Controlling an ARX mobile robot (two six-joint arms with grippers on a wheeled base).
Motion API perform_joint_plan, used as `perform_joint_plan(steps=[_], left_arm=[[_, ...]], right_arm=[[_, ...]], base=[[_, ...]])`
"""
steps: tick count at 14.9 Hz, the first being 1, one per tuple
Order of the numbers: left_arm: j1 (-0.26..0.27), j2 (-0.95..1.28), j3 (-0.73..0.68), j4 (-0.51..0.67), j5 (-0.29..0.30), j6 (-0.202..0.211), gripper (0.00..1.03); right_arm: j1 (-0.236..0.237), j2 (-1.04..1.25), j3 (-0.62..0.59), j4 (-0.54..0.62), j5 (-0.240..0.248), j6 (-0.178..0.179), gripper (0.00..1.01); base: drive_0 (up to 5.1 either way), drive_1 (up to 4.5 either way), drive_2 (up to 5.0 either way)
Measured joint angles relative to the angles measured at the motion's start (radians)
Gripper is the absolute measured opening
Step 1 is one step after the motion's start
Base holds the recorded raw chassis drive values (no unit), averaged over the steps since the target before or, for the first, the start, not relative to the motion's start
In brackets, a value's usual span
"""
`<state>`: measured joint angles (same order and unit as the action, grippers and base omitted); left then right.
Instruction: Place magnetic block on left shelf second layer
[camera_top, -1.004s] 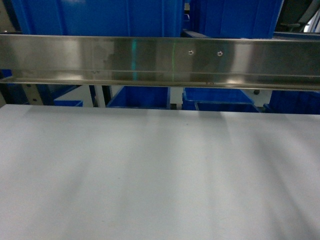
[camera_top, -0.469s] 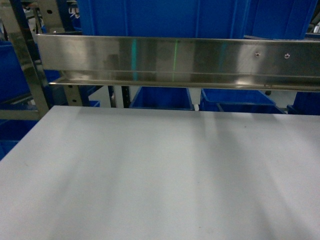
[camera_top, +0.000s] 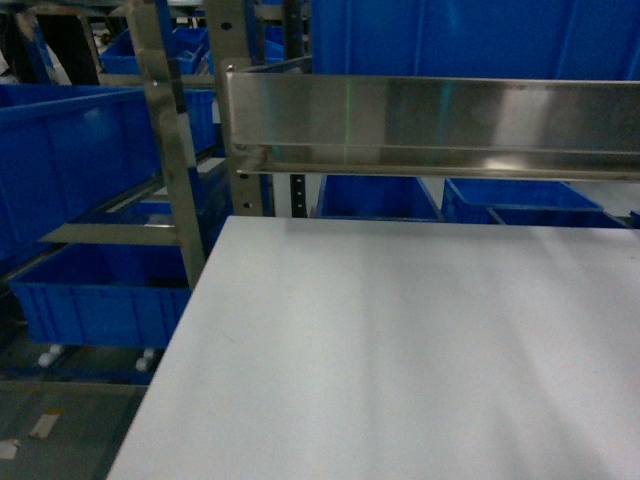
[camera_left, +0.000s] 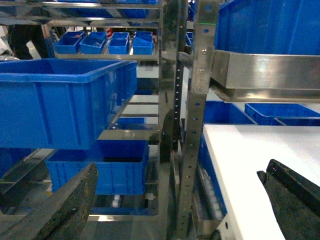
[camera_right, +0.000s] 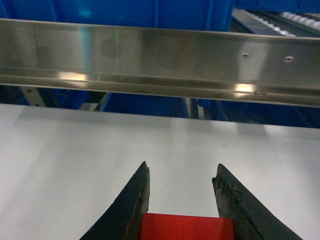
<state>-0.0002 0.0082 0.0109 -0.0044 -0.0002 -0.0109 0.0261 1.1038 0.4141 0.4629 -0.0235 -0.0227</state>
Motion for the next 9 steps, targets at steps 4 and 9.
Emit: perform_joint_plan(steps=[4,9], left_arm=[[0.0,0.0,0.0,0.001,0.0,0.0,0.98],[0.0,0.0,0.0,-0.002,-0.001,0.0,0.98]], right_arm=[[0.0,0.0,0.0,-0.005,-0.003,0.0,0.33],[0.0,0.0,0.0,-0.002,-0.003,0.0,0.33]], base=[[-4.9,2.42,2.4],[-4.7,1.52,3.5]])
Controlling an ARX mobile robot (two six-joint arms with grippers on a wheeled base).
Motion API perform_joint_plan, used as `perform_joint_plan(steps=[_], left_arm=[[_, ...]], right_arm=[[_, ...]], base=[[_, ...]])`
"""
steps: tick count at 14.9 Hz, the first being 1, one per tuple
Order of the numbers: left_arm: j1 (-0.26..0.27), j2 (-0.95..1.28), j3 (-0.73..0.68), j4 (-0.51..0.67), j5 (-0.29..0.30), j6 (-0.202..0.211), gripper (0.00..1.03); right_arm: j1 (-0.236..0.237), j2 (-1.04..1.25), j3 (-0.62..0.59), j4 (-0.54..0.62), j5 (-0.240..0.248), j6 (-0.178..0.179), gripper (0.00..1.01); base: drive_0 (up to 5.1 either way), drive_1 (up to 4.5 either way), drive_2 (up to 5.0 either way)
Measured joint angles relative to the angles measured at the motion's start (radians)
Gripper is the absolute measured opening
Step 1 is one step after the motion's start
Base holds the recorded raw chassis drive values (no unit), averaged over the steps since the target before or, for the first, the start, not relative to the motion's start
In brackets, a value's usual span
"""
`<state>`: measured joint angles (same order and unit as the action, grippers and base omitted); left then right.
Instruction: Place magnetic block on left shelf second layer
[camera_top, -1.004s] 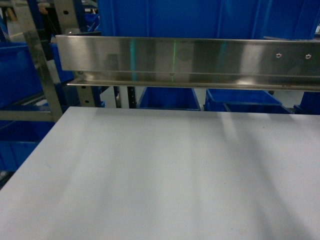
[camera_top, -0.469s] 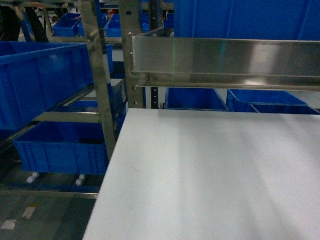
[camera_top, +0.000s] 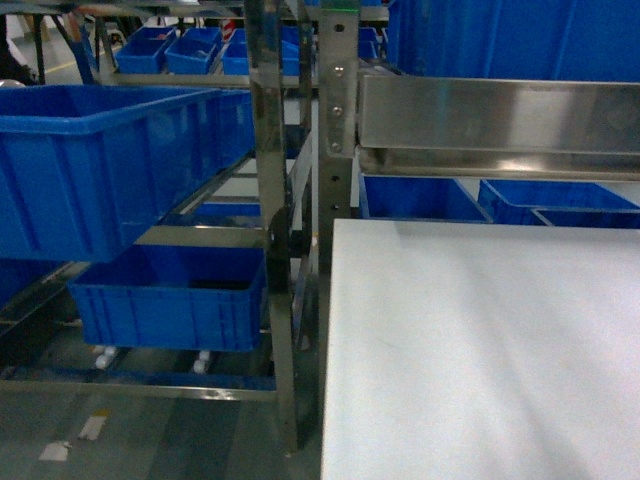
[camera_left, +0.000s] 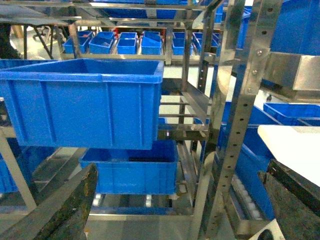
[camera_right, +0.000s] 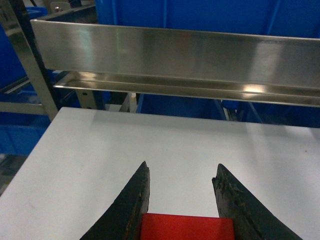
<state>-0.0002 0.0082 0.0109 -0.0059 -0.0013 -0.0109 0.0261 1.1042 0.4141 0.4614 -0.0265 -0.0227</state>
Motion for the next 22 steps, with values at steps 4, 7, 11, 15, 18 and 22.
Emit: perform_joint_plan(steps=[4,7,11,15,18,22], left_arm=[[0.0,0.0,0.0,0.003,0.0,0.0,0.98],[0.0,0.0,0.0,0.001,0.0,0.0,0.98],[0.0,0.0,0.0,0.002,0.0,0.0,0.98],[0.0,0.0,0.0,0.002,0.0,0.0,0.98],[0.0,0.0,0.0,0.0,0.0,0.0,0.98],[0.0,0.0,0.0,0.001,0.0,0.0,0.98]], right_arm=[[0.001,0.0,0.0,-0.002,0.0,0.0,0.33],[0.0,0.001,0.0,-0.003,0.0,0.0,0.33],[0.0,0.0,0.002,-0.001,0.001,0.0,0.33],[0.0,0.0,0.002,0.0,0.001,0.0,0.33],[0.0,0.0,0.002,-0.003,0.001,0.0,0.33],[0.0,0.0,0.002,0.001,0.0,0.0,0.33]], base=[[-4.7,1.17,3.8],[-4.9,1.7,3.1],[-4.9,2.48,2.5],[-4.9,2.46,2.5],[-5.0,2.44,2.4],[-4.9,2.53,2.5]])
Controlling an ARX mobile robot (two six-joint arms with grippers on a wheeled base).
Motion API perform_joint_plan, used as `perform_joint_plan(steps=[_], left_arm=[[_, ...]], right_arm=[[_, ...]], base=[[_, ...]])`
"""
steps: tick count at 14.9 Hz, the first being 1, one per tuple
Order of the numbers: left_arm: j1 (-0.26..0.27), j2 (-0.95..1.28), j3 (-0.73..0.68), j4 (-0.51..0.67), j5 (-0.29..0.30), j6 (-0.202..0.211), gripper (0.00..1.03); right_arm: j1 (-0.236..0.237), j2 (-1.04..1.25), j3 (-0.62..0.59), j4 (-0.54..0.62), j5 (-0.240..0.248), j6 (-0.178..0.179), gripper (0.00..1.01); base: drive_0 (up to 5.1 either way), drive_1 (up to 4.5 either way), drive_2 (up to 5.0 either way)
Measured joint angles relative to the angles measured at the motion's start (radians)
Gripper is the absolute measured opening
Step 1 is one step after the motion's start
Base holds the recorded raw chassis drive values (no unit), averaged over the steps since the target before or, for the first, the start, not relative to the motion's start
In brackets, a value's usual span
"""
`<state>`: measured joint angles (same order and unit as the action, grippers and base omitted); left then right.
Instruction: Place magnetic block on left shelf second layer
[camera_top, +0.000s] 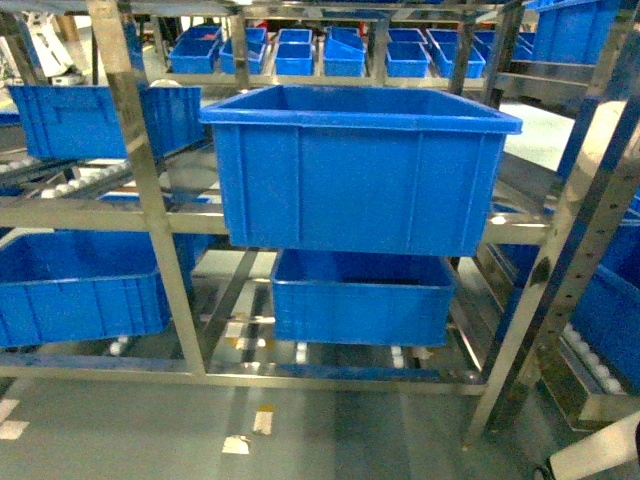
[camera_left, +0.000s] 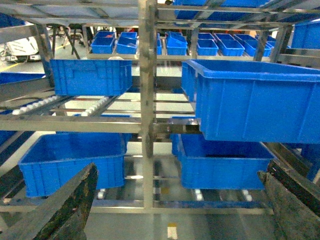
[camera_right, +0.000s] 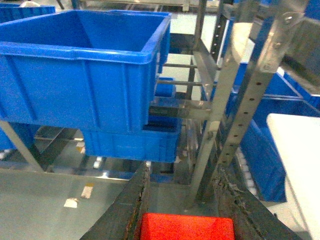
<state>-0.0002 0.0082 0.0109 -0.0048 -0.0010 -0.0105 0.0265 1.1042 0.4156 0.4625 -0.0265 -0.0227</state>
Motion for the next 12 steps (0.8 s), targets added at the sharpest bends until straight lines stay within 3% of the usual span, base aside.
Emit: perform_joint_plan(steps=[6,10,12], left_arm=[[0.0,0.0,0.0,0.002,0.0,0.0,0.98],[-0.002,0.0,0.0,0.005,-0.003,0.0,0.98],[-0.002,0.0,0.0,-0.002,-0.003,0.0,0.98]], right_arm=[[0.0,0.0,0.0,-0.001,0.0,0.0,0.33],[0.006,0.0,0.0,-0.002,-0.006,0.0,0.33],[0.004,0.0,0.0,-0.004,0.003,0.0,0.33]], base=[[-5.0,2.45,2.4],[0.0,0.0,0.0],[1.1,3.05,-4.6]])
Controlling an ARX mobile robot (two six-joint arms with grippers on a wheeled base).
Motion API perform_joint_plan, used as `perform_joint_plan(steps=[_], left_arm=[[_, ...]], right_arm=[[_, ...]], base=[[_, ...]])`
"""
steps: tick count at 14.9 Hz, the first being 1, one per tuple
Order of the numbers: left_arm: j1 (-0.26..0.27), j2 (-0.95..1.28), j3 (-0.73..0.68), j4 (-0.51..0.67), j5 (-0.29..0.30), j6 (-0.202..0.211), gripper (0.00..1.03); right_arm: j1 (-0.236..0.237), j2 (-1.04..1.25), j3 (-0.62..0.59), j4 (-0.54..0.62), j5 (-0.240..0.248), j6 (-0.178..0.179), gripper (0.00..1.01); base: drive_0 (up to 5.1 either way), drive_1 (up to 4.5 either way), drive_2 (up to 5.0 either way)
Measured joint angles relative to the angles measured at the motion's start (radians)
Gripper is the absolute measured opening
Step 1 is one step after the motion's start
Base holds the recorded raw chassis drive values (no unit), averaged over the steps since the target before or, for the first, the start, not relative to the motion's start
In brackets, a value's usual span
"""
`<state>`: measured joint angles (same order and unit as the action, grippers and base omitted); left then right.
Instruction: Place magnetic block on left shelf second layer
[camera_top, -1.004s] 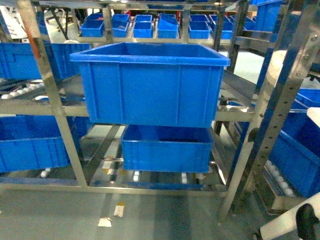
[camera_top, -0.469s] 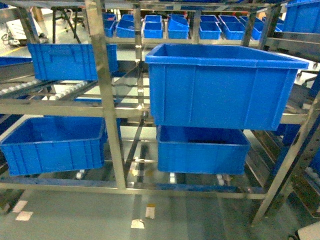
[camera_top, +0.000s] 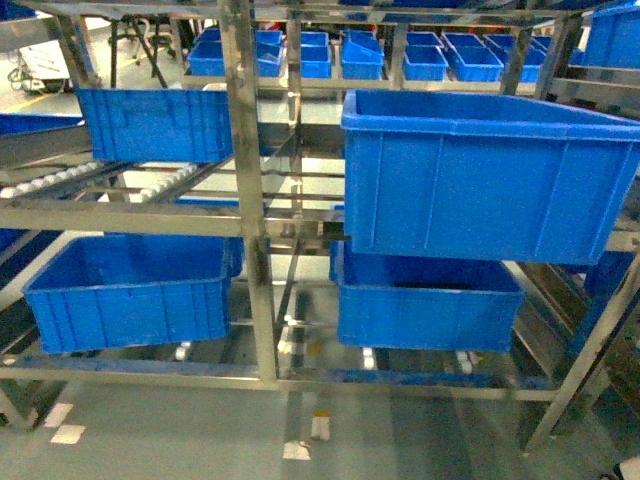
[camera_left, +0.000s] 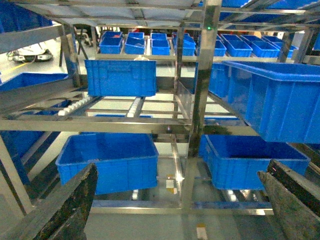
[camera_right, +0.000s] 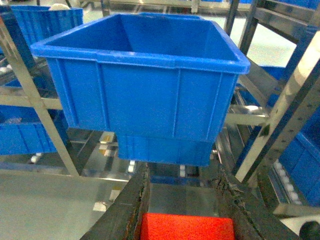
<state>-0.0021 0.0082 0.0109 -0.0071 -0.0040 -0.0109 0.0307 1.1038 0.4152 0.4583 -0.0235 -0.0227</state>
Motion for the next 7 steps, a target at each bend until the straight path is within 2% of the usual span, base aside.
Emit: perform_joint_plan(steps=[7], left_arm=[[0.0,0.0,0.0,0.002,0.003,0.0,0.98]], right_arm=[[0.002,-0.005,0.0,0.003,-0.002,0.0,0.33]], base=[[-0.1,4.16,-4.3]])
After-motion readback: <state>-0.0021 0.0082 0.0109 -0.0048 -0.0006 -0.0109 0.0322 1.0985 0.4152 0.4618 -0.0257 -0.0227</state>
